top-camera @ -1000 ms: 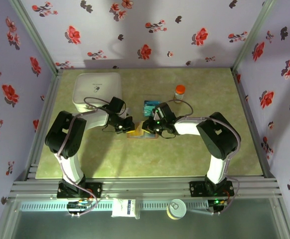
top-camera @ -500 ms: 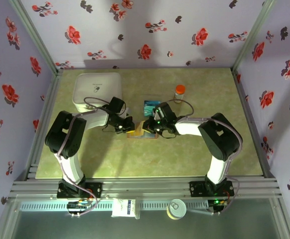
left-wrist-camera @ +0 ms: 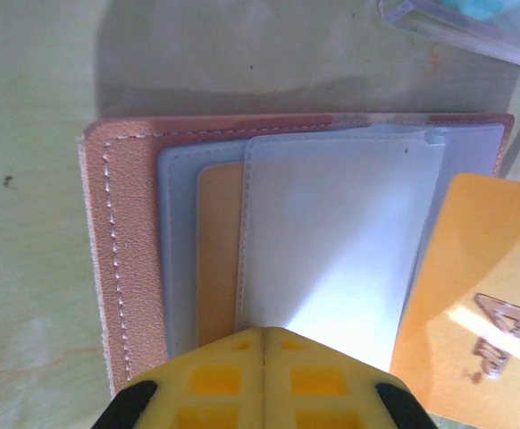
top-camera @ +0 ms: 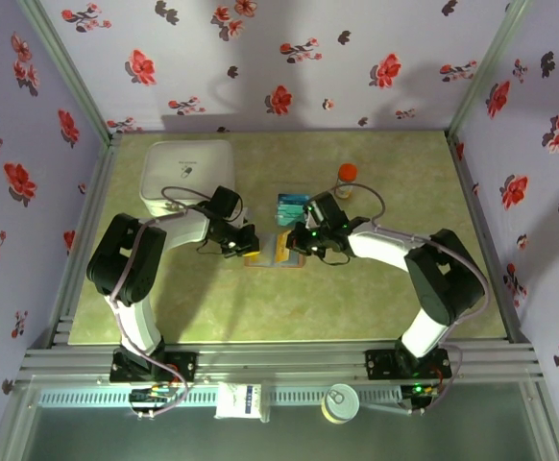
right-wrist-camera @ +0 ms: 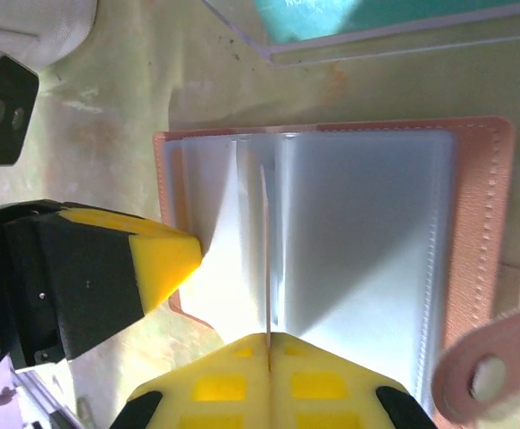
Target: Take the credit cards out of the card holder
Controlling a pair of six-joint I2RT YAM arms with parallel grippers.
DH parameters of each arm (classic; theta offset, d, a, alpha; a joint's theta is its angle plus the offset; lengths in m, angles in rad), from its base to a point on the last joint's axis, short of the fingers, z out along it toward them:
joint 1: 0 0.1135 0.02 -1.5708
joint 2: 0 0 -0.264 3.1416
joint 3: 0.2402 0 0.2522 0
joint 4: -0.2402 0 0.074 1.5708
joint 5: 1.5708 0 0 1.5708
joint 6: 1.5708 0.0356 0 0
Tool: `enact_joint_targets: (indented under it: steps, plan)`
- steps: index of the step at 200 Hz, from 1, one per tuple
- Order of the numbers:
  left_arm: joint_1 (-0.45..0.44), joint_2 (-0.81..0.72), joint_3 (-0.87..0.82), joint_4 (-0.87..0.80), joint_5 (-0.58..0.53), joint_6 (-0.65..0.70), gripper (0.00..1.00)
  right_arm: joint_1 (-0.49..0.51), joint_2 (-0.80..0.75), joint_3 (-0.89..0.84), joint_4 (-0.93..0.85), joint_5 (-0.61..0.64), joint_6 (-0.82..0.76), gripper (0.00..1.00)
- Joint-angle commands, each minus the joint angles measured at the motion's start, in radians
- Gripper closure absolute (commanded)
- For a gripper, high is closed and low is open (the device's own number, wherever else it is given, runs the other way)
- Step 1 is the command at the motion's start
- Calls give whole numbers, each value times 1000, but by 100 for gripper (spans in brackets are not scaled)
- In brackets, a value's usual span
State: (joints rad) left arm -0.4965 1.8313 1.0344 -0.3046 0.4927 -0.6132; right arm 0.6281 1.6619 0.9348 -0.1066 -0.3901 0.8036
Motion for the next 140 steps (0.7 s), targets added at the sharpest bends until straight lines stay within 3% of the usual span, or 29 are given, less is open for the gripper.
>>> enact_joint_targets:
  steps: [1,54,120,140]
  plan:
    - [13,-17,34,-80,-26,21,96,-8,-37,80,-157,46,-131,99]
    - [15,-77,116,-148,-7,39,90,-8,-7,297,-469,122,-514,100]
    - [47,-147,25,-137,-20,49,90,-30,113,570,-741,250,-1223,100]
    - [60,-175,-9,-139,-28,56,90,-31,148,657,-803,304,-1364,100]
